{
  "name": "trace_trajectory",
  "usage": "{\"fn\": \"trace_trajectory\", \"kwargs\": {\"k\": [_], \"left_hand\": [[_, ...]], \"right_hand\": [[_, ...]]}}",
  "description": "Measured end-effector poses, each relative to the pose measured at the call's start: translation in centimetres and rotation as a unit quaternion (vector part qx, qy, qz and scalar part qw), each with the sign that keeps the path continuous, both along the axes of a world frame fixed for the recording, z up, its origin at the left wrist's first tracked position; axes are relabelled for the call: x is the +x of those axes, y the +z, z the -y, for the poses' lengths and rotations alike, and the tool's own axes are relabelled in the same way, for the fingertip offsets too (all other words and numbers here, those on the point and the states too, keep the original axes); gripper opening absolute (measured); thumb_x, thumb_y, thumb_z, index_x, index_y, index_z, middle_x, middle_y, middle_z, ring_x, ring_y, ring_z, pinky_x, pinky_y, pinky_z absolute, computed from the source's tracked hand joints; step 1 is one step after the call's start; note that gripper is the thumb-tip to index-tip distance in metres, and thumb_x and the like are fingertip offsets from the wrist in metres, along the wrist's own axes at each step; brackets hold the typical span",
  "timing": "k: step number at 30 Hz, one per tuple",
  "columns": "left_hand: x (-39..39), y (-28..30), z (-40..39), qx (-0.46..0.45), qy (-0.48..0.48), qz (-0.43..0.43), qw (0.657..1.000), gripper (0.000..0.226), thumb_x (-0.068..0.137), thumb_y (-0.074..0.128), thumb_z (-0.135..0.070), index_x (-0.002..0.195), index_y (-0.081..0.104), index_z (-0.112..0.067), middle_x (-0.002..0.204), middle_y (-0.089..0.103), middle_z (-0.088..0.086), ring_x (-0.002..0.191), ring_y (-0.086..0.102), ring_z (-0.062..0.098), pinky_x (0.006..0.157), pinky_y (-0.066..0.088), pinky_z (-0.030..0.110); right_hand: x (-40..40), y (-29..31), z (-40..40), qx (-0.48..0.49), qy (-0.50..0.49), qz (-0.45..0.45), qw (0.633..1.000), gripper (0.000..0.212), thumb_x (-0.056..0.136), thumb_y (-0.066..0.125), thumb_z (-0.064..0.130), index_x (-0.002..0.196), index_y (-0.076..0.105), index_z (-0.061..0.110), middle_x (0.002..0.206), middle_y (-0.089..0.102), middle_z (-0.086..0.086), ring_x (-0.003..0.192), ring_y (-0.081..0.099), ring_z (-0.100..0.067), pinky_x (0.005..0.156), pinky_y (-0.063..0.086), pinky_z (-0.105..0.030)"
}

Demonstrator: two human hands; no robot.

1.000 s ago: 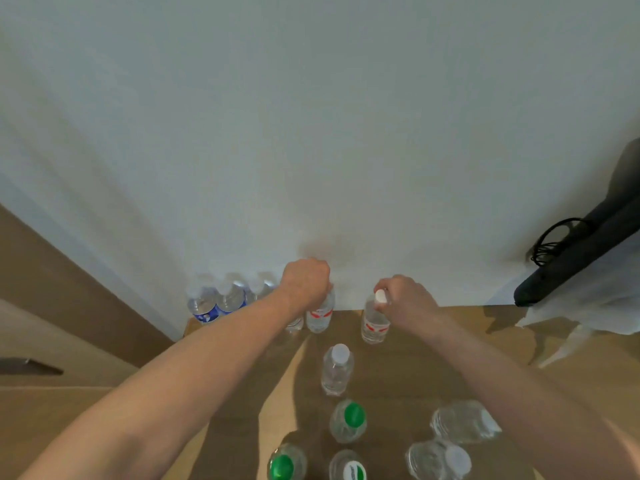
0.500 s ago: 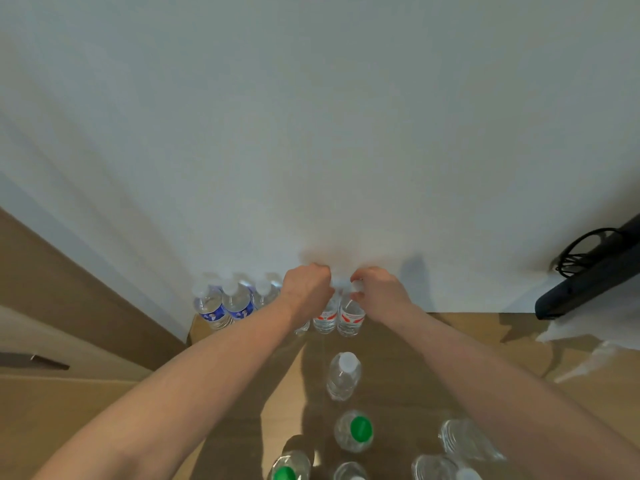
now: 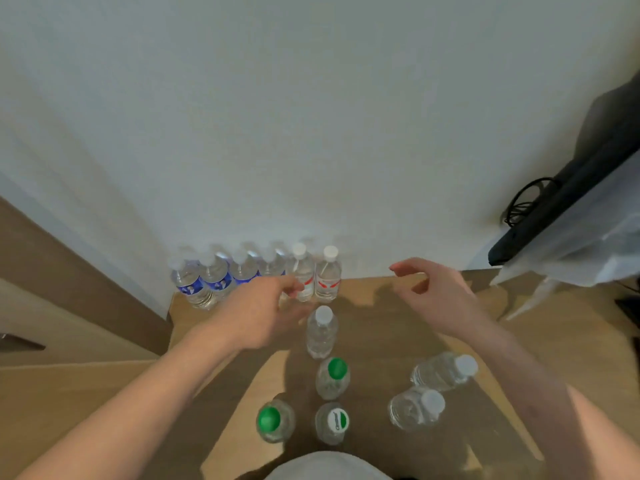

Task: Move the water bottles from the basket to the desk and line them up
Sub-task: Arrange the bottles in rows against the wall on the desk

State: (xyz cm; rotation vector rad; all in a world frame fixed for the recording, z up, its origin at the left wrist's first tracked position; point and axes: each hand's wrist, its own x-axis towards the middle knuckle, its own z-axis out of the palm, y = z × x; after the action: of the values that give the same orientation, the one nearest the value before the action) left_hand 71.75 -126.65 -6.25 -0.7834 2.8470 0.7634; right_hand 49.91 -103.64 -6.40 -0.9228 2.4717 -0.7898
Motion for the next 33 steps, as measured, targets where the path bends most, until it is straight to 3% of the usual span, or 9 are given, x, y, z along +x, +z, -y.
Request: {"fn": "trace_trajectory", "kwargs": {"k": [2,6,9,13,15,18,23,28,33], "left_hand": [[2.4,0.2,-0.5,0.04,0.004,0.014,0.999,0.05,0.094,0.065,-0.06,0.136,0.063,-0.034,0.126,0.066,-0.022,0.076,0.059,0.001,0.086,0.052,0.031],[5.3,0.6,-2.3,0.036,0.017,0.028,0.999,0.047,0.093,0.067,-0.059,0.135,0.06,-0.039,0.123,0.064,-0.024,0.074,0.066,-0.001,0.084,0.053,0.031],[5.7,0.5,-3.9,0.03,0.018,0.018,0.999,0.044,0.092,0.068,-0.057,0.132,0.061,-0.039,0.116,0.065,-0.025,0.073,0.066,-0.001,0.081,0.055,0.031],[4.0,-1.2,-5.0,0.02,0.022,0.008,1.0,0.045,0.092,0.068,-0.059,0.131,0.062,-0.037,0.113,0.066,-0.023,0.072,0.064,-0.002,0.082,0.054,0.032],[2.7,-2.6,-5.1,0.007,0.02,0.023,1.0,0.05,0.093,0.065,-0.06,0.137,0.057,-0.037,0.117,0.066,-0.021,0.074,0.065,-0.001,0.086,0.054,0.034],[0.6,-4.2,-5.3,-0.019,0.018,0.057,0.998,0.061,0.095,0.062,-0.06,0.149,0.045,-0.036,0.121,0.066,-0.015,0.085,0.064,0.007,0.09,0.054,0.037],[-2.3,-5.8,-5.9,-0.054,-0.002,0.095,0.994,0.062,0.101,0.055,-0.056,0.155,0.036,-0.034,0.123,0.071,-0.008,0.111,0.068,0.02,0.095,0.056,0.042],[-4.0,-6.5,-6.1,-0.082,0.016,0.101,0.991,0.056,0.101,0.053,-0.059,0.148,0.042,-0.031,0.121,0.073,-0.001,0.11,0.069,0.025,0.087,0.057,0.041],[-4.5,-6.3,-5.8,-0.095,0.021,0.096,0.991,0.054,0.103,0.058,-0.047,0.151,0.043,-0.029,0.125,0.071,0.004,0.111,0.069,0.025,0.082,0.055,0.039]], "right_hand": [[0.6,0.6,-4.2,0.018,-0.005,-0.005,1.0,0.029,0.1,0.071,0.034,0.124,0.066,0.048,0.118,0.064,0.033,0.086,0.067,0.004,0.069,0.05,-0.019],[1.6,0.2,-10.5,0.037,-0.042,0.003,0.998,0.035,0.099,0.072,0.022,0.126,0.068,0.044,0.12,0.065,0.03,0.083,0.068,0.004,0.066,0.05,-0.014],[2.7,-0.9,-13.2,0.064,-0.057,0.01,0.996,0.038,0.098,0.073,0.03,0.129,0.064,0.051,0.122,0.062,0.032,0.084,0.066,0.005,0.07,0.054,-0.019],[3.3,-3.5,-14.7,0.097,-0.077,0.023,0.992,0.042,0.098,0.074,0.035,0.136,0.06,0.047,0.135,0.054,0.023,0.081,0.066,0.002,0.063,0.048,-0.016],[3.1,-4.9,-15.1,0.116,-0.066,0.022,0.991,0.046,0.099,0.073,0.036,0.141,0.058,0.044,0.141,0.05,0.021,0.081,0.067,-0.001,0.072,0.054,-0.024],[2.6,-6.5,-15.4,0.115,-0.051,0.026,0.992,0.051,0.098,0.073,0.033,0.146,0.055,0.04,0.141,0.054,0.017,0.1,0.064,-0.006,0.094,0.058,-0.036],[1.8,-8.2,-14.7,0.097,-0.04,0.02,0.994,0.037,0.097,0.075,0.029,0.132,0.064,0.034,0.122,0.058,0.013,0.107,0.062,-0.013,0.097,0.056,-0.039],[1.1,-8.7,-13.6,0.063,-0.053,0.005,0.997,0.013,0.095,0.076,0.025,0.105,0.069,0.029,0.104,0.057,0.011,0.098,0.06,-0.015,0.087,0.051,-0.036],[0.3,-7.8,-11.4,0.093,-0.024,-0.018,0.995,0.02,0.093,0.076,0.017,0.104,0.065,0.029,0.107,0.058,0.008,0.105,0.06,-0.018,0.086,0.043,-0.03]]}}
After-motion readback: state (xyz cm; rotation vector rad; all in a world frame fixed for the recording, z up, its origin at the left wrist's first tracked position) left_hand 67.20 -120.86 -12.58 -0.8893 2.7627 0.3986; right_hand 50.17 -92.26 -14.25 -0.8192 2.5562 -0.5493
